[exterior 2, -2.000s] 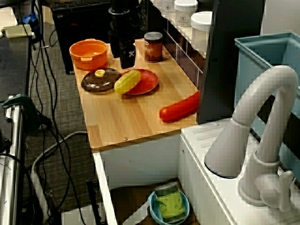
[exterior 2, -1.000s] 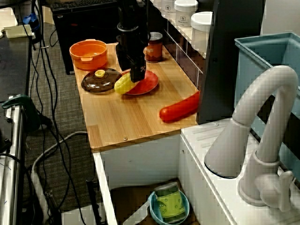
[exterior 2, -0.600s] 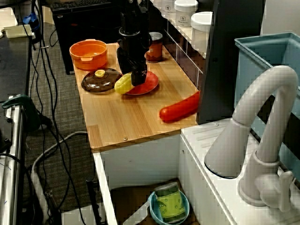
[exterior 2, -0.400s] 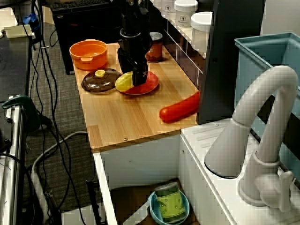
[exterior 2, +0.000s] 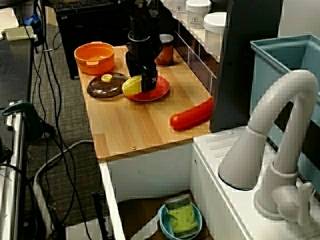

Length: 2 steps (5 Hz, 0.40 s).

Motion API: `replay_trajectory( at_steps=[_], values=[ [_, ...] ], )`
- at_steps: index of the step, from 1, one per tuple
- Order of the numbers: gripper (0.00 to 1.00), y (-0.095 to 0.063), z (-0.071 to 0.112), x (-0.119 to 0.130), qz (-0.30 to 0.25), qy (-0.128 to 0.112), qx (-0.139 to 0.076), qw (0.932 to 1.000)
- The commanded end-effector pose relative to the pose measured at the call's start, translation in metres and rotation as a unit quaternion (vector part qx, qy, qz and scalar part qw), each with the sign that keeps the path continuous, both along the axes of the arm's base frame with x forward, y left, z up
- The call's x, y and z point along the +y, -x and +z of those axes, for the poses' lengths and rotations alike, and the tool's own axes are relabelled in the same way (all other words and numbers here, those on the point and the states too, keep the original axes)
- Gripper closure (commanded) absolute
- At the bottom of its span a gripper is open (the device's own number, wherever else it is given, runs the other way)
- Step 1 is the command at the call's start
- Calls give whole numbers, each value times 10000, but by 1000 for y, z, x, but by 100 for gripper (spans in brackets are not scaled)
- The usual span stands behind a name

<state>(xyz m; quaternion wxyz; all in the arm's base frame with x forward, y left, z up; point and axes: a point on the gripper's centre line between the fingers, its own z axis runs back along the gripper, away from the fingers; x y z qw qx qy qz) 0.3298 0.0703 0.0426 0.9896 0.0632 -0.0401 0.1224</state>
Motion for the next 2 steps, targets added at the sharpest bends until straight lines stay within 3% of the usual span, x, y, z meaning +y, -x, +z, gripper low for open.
replay_trajectory(
  at_steps=[1,2],
  values=[
    [100,3,1,3,-152,59,24,9999],
    [100,2,3,5,-177,94,25,9998]
  ],
)
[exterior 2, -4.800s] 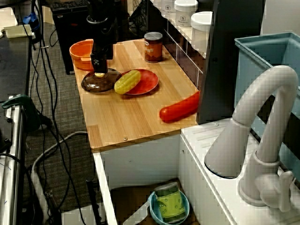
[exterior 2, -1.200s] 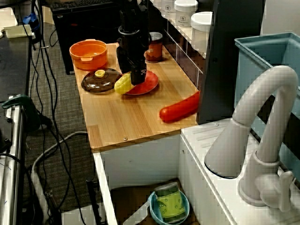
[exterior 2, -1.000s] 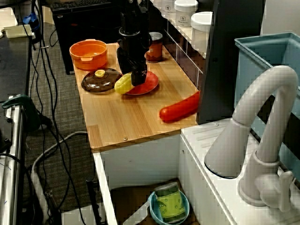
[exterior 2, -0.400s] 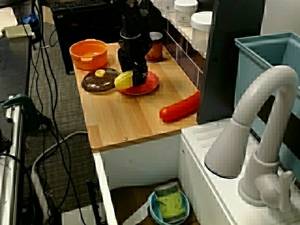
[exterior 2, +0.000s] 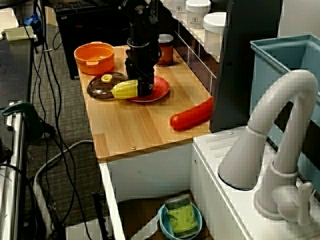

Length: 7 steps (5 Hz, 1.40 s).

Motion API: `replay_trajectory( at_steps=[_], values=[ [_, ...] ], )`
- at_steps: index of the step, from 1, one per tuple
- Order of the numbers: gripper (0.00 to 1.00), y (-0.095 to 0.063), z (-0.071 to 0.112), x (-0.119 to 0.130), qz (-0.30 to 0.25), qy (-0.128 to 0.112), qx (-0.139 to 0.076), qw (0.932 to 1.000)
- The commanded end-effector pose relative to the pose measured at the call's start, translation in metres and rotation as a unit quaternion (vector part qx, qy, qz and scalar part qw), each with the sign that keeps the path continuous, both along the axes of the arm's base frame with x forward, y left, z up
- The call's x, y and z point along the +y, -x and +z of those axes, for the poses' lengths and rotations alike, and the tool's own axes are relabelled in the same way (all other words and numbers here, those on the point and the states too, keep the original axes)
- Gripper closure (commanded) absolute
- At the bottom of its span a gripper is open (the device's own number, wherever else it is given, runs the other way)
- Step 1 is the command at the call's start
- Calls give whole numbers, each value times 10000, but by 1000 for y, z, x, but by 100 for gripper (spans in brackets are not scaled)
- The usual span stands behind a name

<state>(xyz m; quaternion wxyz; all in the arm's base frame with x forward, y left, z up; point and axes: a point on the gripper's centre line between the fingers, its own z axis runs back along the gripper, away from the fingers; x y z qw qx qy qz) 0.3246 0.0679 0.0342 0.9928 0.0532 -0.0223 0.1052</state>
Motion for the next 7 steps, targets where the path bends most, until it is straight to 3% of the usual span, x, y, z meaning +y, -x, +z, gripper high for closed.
replay_trajectory(
  at_steps=[1,5,7],
  values=[
    [100,-5,15,8,-31,10,-147,9999],
    [100,-14,43,21,-223,195,-126,9995],
    [100,-15,62,44,-343,247,-157,9990]
  ],
)
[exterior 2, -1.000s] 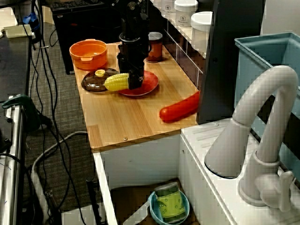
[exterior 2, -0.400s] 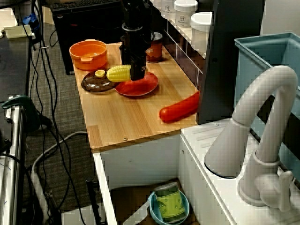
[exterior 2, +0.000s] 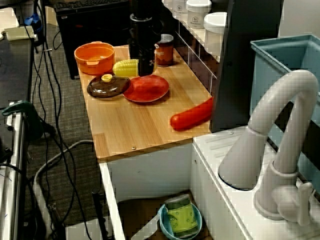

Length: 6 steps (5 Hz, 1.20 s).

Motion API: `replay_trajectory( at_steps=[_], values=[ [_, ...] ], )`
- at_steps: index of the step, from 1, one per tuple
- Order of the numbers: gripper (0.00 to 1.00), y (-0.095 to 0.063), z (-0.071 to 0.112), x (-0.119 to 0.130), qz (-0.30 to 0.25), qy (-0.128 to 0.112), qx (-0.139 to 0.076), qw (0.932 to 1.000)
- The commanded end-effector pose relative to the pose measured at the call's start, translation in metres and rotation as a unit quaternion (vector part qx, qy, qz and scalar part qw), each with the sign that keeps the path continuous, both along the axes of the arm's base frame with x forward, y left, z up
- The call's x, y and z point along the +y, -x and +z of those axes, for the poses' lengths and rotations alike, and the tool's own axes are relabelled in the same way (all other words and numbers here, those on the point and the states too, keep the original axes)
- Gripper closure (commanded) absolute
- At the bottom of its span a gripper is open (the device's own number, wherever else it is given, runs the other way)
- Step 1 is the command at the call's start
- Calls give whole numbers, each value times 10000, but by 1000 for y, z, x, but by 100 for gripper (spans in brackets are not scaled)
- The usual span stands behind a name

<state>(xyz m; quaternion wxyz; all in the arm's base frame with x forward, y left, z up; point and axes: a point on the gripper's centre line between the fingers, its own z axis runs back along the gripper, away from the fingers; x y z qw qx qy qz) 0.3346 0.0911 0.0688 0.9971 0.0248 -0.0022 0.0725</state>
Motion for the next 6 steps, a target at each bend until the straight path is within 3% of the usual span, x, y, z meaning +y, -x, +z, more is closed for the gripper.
replay_trajectory(
  at_steps=[1,6],
  values=[
    [100,-5,34,32,-139,-138,-340,9992],
    [100,9,55,74,-482,-387,-355,9975]
  ],
)
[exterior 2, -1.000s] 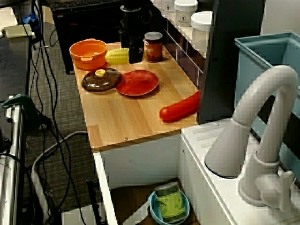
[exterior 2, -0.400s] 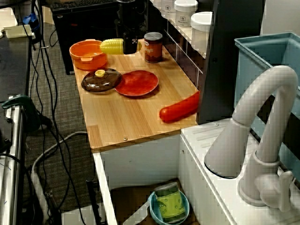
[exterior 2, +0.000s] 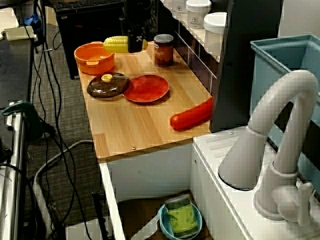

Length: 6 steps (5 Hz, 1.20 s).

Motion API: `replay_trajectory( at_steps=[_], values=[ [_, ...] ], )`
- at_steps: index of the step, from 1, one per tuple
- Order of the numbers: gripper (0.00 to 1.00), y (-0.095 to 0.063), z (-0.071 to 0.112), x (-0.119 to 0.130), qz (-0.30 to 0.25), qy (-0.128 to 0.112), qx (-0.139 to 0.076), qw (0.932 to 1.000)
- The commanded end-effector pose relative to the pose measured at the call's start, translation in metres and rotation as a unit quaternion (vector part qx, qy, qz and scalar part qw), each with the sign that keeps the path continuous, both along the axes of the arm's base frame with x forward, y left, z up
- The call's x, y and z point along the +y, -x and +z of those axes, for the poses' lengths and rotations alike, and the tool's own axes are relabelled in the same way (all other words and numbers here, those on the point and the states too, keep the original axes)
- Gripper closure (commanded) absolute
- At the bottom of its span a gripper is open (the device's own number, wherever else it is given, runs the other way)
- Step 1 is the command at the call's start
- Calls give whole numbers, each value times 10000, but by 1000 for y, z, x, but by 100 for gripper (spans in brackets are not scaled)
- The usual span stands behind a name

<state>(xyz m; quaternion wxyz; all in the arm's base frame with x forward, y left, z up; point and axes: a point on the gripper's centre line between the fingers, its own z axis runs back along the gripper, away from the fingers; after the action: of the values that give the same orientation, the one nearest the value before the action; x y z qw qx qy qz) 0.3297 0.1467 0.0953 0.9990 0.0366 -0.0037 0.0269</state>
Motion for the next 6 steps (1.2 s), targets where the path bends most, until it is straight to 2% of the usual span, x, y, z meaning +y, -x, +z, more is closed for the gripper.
replay_trajectory(
  at_steps=[1,6],
  values=[
    [100,11,31,32,-81,-336,-406,9986],
    [100,28,36,62,-101,-428,-434,9981]
  ],
)
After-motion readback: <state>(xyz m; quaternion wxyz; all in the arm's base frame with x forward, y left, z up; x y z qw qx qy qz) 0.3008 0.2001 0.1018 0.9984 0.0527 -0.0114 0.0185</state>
